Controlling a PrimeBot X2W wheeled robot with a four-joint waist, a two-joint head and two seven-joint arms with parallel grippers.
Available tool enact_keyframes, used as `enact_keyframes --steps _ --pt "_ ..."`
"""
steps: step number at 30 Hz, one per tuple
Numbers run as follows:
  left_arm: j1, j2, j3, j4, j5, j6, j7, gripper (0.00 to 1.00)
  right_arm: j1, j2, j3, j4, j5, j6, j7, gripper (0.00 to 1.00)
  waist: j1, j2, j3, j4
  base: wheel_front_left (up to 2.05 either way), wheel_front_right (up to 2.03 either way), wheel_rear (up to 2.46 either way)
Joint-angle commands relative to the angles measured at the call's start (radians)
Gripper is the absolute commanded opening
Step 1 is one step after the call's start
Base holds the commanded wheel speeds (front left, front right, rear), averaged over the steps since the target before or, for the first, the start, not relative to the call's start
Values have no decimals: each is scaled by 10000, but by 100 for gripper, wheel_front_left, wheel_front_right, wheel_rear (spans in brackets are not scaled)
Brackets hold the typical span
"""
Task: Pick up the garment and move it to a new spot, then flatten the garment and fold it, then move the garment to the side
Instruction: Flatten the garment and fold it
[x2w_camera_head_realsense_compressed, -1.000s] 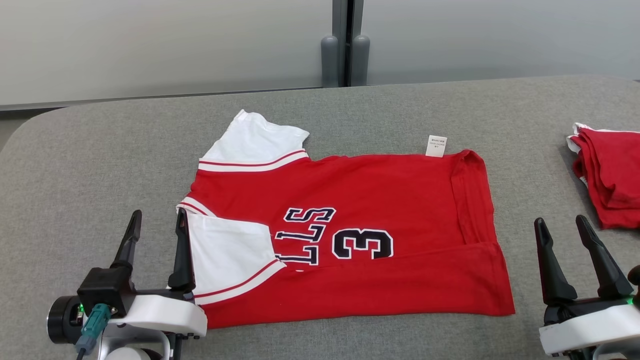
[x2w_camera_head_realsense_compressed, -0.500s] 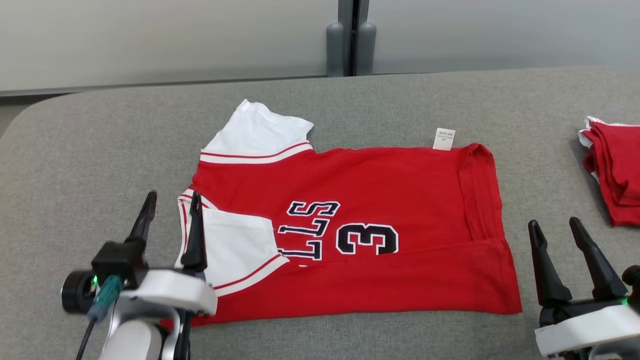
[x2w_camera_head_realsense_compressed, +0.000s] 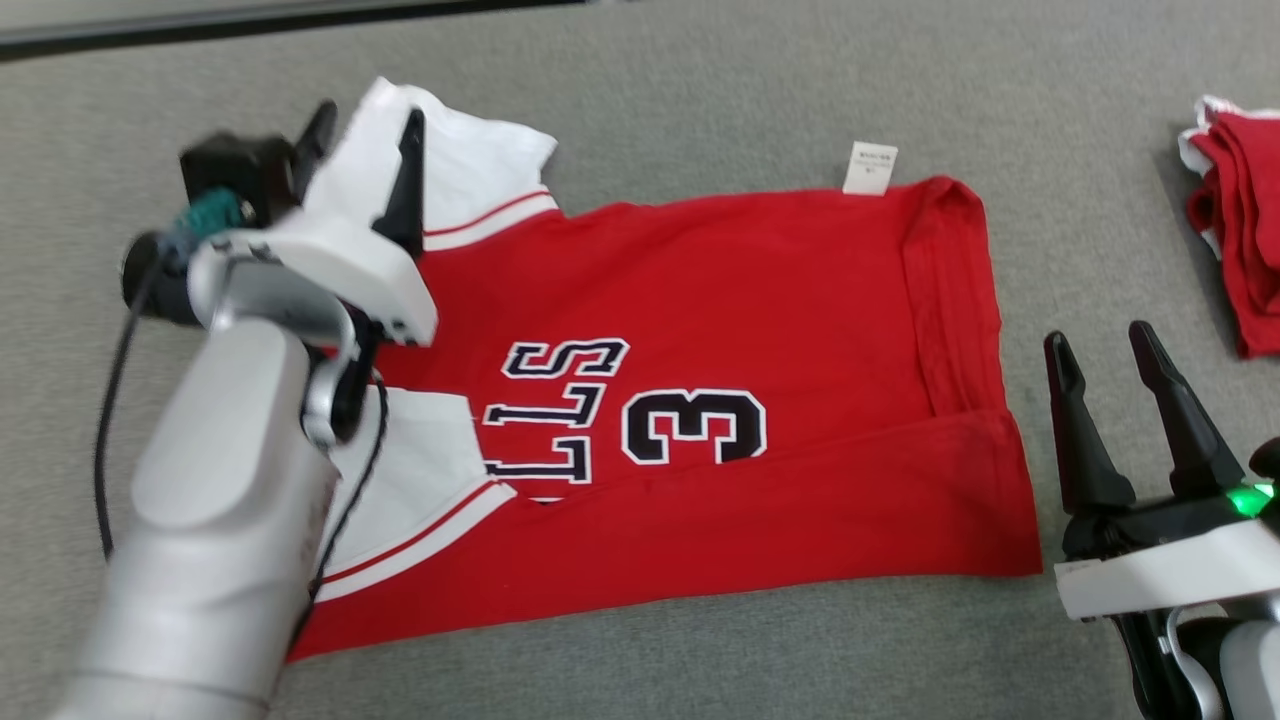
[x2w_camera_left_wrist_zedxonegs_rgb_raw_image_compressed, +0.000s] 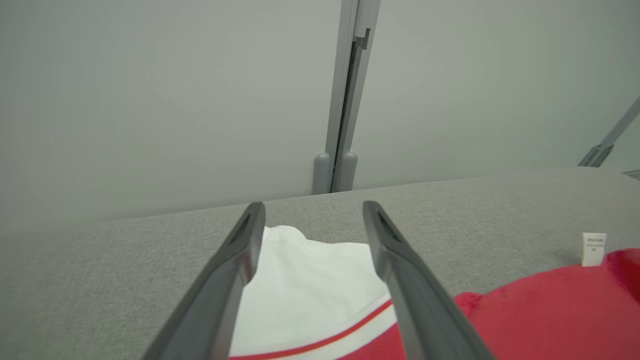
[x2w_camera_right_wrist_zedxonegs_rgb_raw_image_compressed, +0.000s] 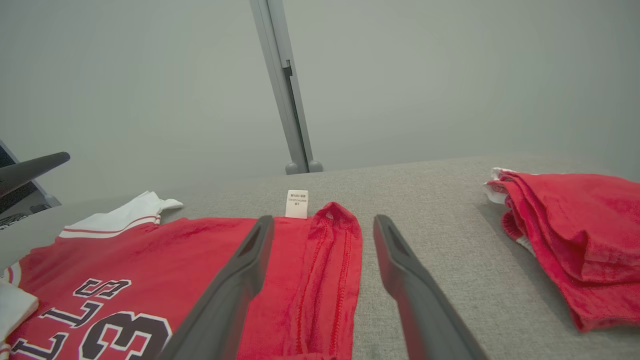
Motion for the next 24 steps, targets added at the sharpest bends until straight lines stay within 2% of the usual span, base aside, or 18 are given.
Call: enact_keyframes --steps 1,8,16,17,18,24 --pt "-469 89 38 395 4 -72 72 100 -213 -64 26 54 89 0 -104 100 0 0 735 -548 0 0 0" --pt "-2804 483 309 3318 -96 -114 381 100 -1047 -150 583 515 435 0 -567 100 0 0 1709 -1237 0 0 0" --pt "-3803 940 585 5634 -354 -112 617 100 -1721 -220 1179 1227 844 0 -986 100 0 0 2113 -1753 0 0 0" --pt "-3838 927 613 5840 -413 -160 617 57 -1775 -236 1201 1303 879 0 -1013 100 0 0 2132 -1766 0 0 0" --pt "-3875 909 651 6008 -479 -215 577 0 -1853 -257 1219 1387 929 0 -1073 100 0 0 2152 -1766 0 0 0" --pt "-4261 603 490 6584 -470 -499 -89 0 -2761 -611 1107 2005 1287 0 -1024 100 0 0 2198 -1332 0 0 0"
